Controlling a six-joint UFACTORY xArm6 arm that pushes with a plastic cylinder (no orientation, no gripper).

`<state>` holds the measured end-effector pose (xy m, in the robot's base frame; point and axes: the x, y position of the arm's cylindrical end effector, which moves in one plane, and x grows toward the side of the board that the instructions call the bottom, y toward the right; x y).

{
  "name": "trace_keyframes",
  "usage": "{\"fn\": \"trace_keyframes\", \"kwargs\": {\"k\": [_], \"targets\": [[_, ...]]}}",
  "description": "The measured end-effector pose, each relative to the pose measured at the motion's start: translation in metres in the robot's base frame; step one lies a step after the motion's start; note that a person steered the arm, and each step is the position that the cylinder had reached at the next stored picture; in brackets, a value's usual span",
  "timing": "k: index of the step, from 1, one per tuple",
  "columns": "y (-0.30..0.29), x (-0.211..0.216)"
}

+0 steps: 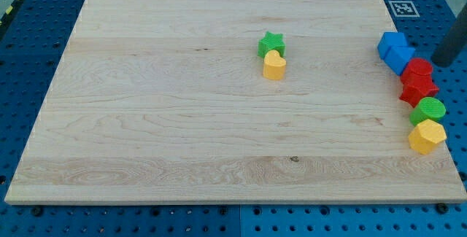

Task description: Place the hexagon at the bottom right of the heart

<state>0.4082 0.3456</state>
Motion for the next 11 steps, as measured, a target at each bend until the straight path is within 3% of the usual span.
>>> {"fn": "trace_keyframes", "kwargs": {"k": [1,3,6,7,10,11], "targets": [[0.000,0.047],[-0.001,0.193],[-0.008,0.163],[-0.045,0.162],[-0.061,0.146],[-0.094,0.136]]}}
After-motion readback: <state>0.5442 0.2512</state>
